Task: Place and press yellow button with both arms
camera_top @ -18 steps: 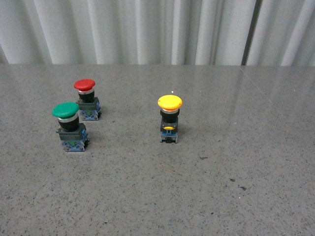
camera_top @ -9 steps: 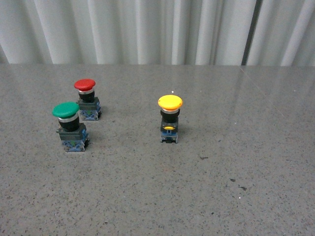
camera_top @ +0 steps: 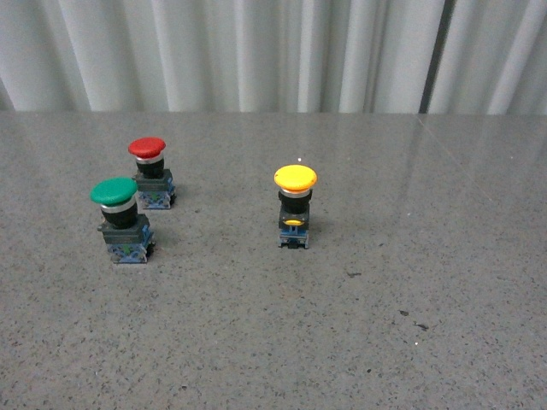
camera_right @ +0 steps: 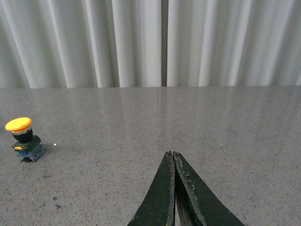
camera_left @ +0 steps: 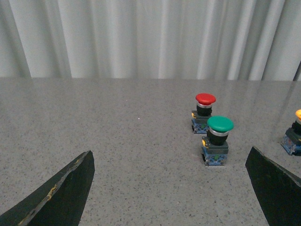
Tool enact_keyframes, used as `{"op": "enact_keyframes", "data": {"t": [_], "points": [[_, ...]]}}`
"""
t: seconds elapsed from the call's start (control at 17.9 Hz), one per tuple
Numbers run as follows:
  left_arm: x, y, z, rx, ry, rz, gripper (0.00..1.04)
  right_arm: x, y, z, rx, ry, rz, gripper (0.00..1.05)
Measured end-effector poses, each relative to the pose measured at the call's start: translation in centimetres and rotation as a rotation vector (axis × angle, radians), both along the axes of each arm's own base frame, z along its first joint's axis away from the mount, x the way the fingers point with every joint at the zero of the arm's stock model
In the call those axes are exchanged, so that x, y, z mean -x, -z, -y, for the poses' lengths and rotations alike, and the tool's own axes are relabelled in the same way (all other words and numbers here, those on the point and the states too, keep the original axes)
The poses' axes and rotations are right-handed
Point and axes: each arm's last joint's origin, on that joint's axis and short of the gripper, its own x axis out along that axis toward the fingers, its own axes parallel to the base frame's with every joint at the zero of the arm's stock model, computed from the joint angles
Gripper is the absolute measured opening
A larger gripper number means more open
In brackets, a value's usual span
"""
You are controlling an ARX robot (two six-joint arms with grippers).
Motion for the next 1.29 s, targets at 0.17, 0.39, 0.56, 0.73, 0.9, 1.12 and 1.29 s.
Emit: {"op": "enact_keyframes", "data": {"t": [0.17, 0.39, 0.56, 0.73, 0.9, 1.12, 1.29], "points": [[0.0, 0.0, 0.0, 0.0, 0.0, 0.0, 0.98, -0.04, 0.26, 0.0, 0.0, 0.0, -0.023, 0.02], [0.0, 0.0, 0.0, 0.0, 0.0, 0.0, 0.98, -0.03, 0.26, 0.0, 0.0, 0.0, -0.024, 0.05], [0.0, -0.01, 0.0, 0.0, 0.0, 0.001, 0.98, -0.04, 0.27, 0.0, 0.0, 0.0, -0.024, 0.44], [0.0, 0.0, 0.0, 0.0, 0.0, 0.0, 0.98, -0.03, 0.26, 0.0, 0.0, 0.0, -0.024, 0.82], [0.0, -0.01, 0.0, 0.0, 0.0, 0.001, 0.98, -0.03, 0.26, 0.0, 0.0, 0.0, -0.024, 1.0], [0.0, -0.01, 0.0, 0.0, 0.0, 0.001, 0.98, -0.03, 0.26, 0.0, 0.0, 0.0, -0.024, 0.98], [0.0, 0.0, 0.0, 0.0, 0.0, 0.0, 0.98, -0.03, 0.26, 0.0, 0.0, 0.0, -0.024, 0.98]]}}
